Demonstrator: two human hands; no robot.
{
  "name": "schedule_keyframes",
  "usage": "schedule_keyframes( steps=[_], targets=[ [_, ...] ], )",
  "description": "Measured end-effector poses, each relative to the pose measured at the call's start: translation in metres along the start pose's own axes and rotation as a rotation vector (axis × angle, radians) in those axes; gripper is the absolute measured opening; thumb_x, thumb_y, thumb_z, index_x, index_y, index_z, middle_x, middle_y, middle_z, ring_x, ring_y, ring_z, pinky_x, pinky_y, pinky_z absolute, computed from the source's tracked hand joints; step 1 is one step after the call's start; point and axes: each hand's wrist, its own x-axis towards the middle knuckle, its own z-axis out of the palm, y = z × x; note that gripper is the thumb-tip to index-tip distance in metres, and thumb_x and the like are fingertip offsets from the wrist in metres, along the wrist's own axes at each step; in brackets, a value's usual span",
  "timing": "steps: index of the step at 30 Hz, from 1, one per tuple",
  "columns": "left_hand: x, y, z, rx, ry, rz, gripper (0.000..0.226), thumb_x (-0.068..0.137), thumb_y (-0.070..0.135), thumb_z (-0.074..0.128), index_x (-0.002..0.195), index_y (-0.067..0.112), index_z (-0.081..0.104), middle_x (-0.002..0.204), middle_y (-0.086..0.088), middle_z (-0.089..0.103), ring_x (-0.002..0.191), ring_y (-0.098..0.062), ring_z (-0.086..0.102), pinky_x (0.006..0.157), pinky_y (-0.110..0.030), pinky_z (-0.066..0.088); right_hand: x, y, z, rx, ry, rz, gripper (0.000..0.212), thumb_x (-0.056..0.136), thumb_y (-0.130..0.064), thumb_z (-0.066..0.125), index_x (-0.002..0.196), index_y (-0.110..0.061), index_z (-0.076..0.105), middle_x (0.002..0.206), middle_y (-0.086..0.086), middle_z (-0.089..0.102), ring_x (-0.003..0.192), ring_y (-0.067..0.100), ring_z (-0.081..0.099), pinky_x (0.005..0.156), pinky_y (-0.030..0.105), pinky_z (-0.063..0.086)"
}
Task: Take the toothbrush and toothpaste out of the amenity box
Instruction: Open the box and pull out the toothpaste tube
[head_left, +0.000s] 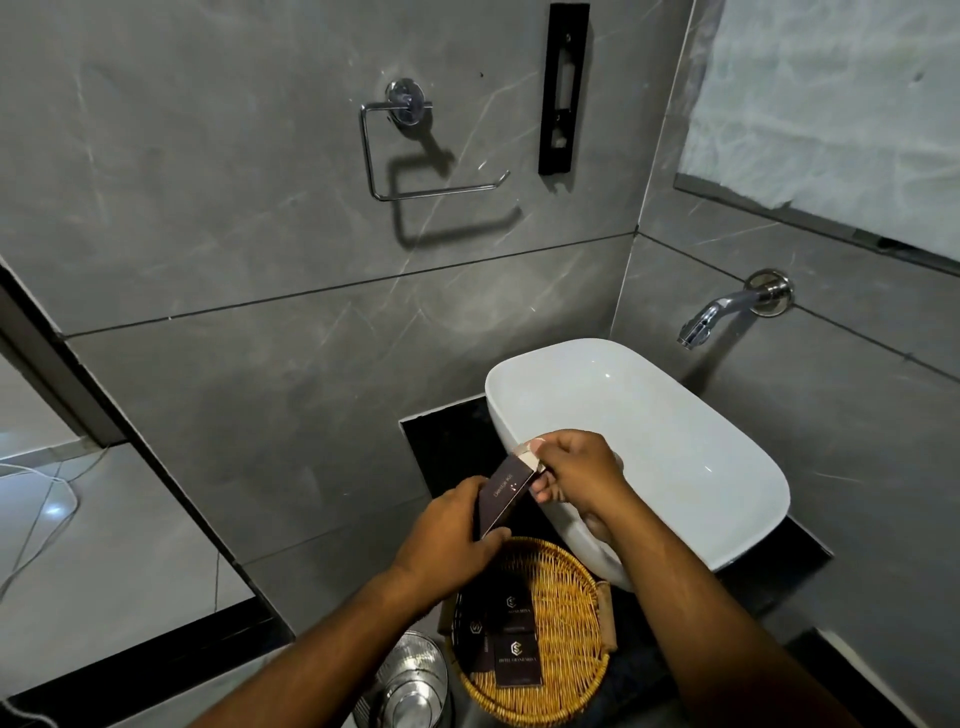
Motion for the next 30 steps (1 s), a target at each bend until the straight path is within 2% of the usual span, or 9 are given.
schedule_keyframes(
  steps=[3, 5, 9, 11, 13, 15, 18, 21, 30],
  targets=[
    [0.002, -0.004, -0.01, 0.194, 0.018, 0.083, 0.053, 0.082, 0.047, 0.062, 0.128, 0.025, 0.048, 0.121, -0.001, 0.064, 0.105, -0.017, 0.061, 0.08, -0.026, 0.05, 0.003, 0.012, -0.009, 0.166, 0.015, 0.111, 0.014, 0.095, -0.009, 0.055, 0.094, -0.003, 0.068, 0.064, 0.01, 0.068, 0.047, 0.015, 0.064, 0.045, 0.027, 0.058],
    [0.006, -0.001, -0.021, 0.336, 0.009, 0.185, 0.045, 0.083, 0.046, 0.059, 0.124, 0.028, 0.05, 0.117, -0.001, 0.066, 0.103, -0.021, 0.063, 0.079, -0.031, 0.049, 0.001, 0.02, -0.013, 0.339, -0.003, 0.203, 0.013, 0.095, -0.006, 0.053, 0.094, -0.002, 0.065, 0.071, 0.013, 0.071, 0.058, 0.021, 0.07, 0.049, 0.033, 0.061],
    [0.024, 0.017, -0.049, 0.655, -0.099, 0.333, 0.04, 0.085, 0.04, 0.053, 0.122, 0.026, 0.051, 0.118, -0.003, 0.066, 0.102, -0.03, 0.065, 0.077, -0.04, 0.052, -0.006, 0.034, -0.014, 0.644, -0.109, 0.343, 0.015, 0.097, -0.004, 0.046, 0.098, 0.003, 0.06, 0.076, 0.021, 0.075, 0.067, 0.03, 0.074, 0.05, 0.035, 0.061],
    [0.035, 0.03, -0.062, 0.846, -0.138, 0.43, 0.038, 0.088, 0.037, 0.048, 0.123, 0.024, 0.053, 0.121, -0.003, 0.066, 0.104, -0.029, 0.065, 0.082, -0.041, 0.052, -0.01, 0.043, -0.011, 0.731, -0.12, 0.364, 0.017, 0.097, -0.009, 0.048, 0.1, 0.003, 0.059, 0.086, 0.024, 0.074, 0.077, 0.033, 0.073, 0.054, 0.036, 0.061],
    [0.045, 0.044, -0.072, 0.973, -0.183, 0.521, 0.035, 0.09, 0.033, 0.047, 0.122, 0.022, 0.055, 0.123, -0.002, 0.065, 0.108, -0.028, 0.063, 0.086, -0.042, 0.052, -0.013, 0.051, -0.006, 0.83, -0.112, 0.379, 0.027, 0.099, -0.02, 0.045, 0.104, 0.004, 0.057, 0.094, 0.027, 0.072, 0.084, 0.038, 0.072, 0.058, 0.039, 0.062],
    [0.05, 0.059, -0.077, 1.068, -0.24, 0.584, 0.031, 0.089, 0.033, 0.049, 0.116, 0.02, 0.058, 0.117, -0.002, 0.067, 0.105, -0.029, 0.064, 0.084, -0.041, 0.052, -0.016, 0.057, 0.0, 0.911, -0.112, 0.398, 0.039, 0.1, -0.031, 0.04, 0.108, 0.003, 0.056, 0.091, 0.029, 0.073, 0.083, 0.041, 0.072, 0.059, 0.041, 0.062],
    [0.055, 0.077, -0.079, 1.172, -0.324, 0.601, 0.025, 0.087, 0.034, 0.051, 0.102, 0.019, 0.062, 0.106, -0.004, 0.07, 0.098, -0.031, 0.066, 0.082, -0.042, 0.053, -0.016, 0.06, 0.005, 0.93, -0.11, 0.405, 0.045, 0.099, -0.037, 0.04, 0.109, 0.003, 0.057, 0.083, 0.025, 0.076, 0.086, 0.04, 0.071, 0.06, 0.041, 0.061],
    [0.059, 0.088, -0.079, 1.237, -0.353, 0.576, 0.025, 0.086, 0.035, 0.051, 0.099, 0.017, 0.064, 0.104, -0.005, 0.071, 0.096, -0.032, 0.067, 0.082, -0.043, 0.055, -0.014, 0.059, 0.005, 0.928, -0.103, 0.403, 0.045, 0.098, -0.037, 0.04, 0.108, 0.003, 0.058, 0.08, 0.024, 0.076, 0.089, 0.039, 0.067, 0.057, 0.039, 0.061],
    [0.069, 0.095, -0.085, 1.27, -0.352, 0.525, 0.019, 0.084, 0.022, 0.053, 0.101, 0.018, 0.061, 0.102, -0.009, 0.069, 0.092, -0.034, 0.067, 0.08, -0.043, 0.055, -0.017, 0.052, 0.0, 0.832, -0.098, 0.402, 0.034, 0.095, -0.034, 0.05, 0.102, -0.002, 0.059, 0.07, 0.019, 0.076, 0.064, 0.03, 0.073, 0.05, 0.03, 0.058]
  ],
)
